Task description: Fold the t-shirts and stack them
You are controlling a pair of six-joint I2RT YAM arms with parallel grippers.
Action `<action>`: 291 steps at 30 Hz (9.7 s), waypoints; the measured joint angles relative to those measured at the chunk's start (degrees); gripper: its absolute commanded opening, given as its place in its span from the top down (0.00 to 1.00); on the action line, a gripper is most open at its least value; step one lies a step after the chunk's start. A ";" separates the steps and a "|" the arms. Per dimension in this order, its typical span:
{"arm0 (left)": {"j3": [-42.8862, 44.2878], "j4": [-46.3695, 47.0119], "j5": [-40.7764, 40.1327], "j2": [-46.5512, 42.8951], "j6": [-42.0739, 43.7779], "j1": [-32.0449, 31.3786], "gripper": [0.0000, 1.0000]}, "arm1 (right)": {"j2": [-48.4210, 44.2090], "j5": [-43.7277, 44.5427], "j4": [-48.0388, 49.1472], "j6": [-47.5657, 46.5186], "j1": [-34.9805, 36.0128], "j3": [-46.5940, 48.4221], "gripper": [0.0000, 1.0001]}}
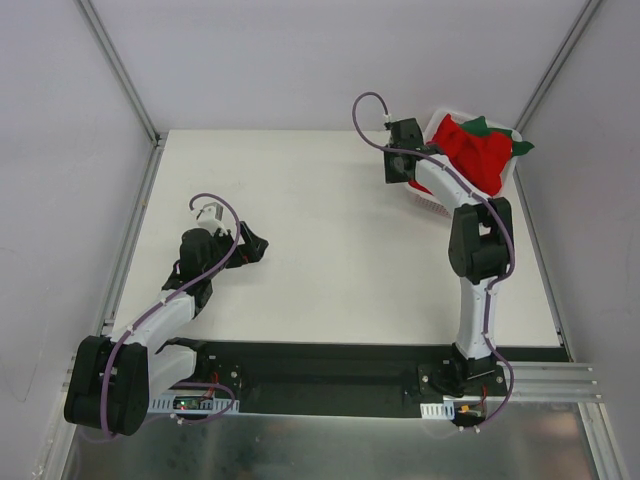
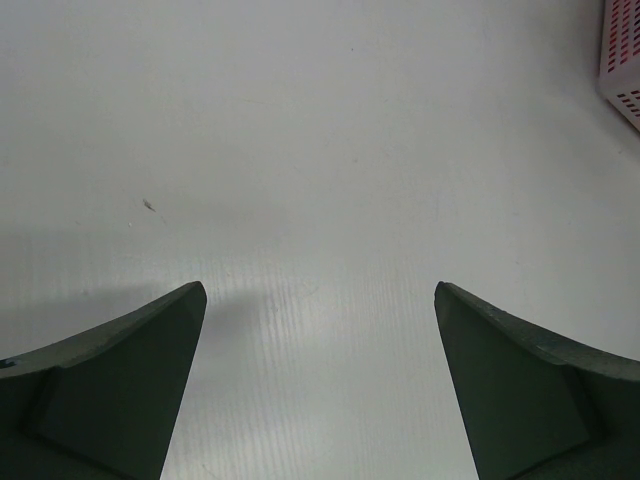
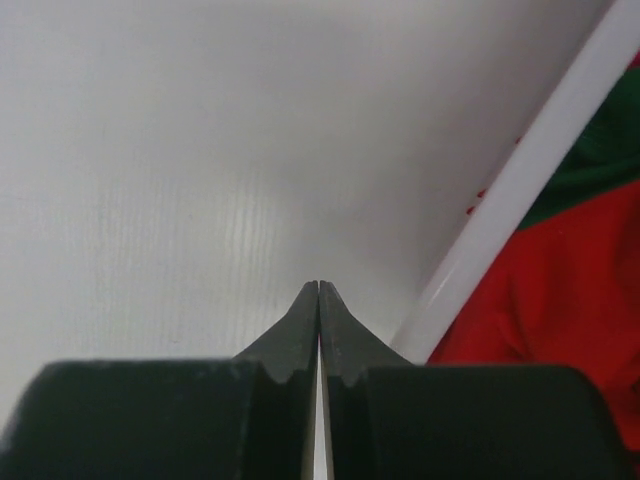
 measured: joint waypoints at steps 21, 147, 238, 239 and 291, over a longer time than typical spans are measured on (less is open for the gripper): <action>0.00 0.02 0.02 -0.02 0.00 0.00 0.01 | 0.90 17.03 -8.02 2.27 -7.19 -6.60 0.99; -0.57 0.37 0.00 1.38 0.24 -1.86 0.01 | -32.96 20.85 -4.02 7.41 -20.63 -26.75 0.17; -0.68 0.72 0.04 -1.79 1.51 -1.86 0.01 | -53.96 -30.40 -2.25 9.22 -1.29 -34.99 0.99; -0.68 0.72 0.04 -2.01 1.51 -1.86 0.01 | -53.90 -29.77 -2.23 9.05 -1.03 -34.99 0.98; 14.47 41.83 19.52 41.44 -21.53 -14.64 0.01 | -40.87 4.39 13.84 5.51 4.90 -31.21 0.98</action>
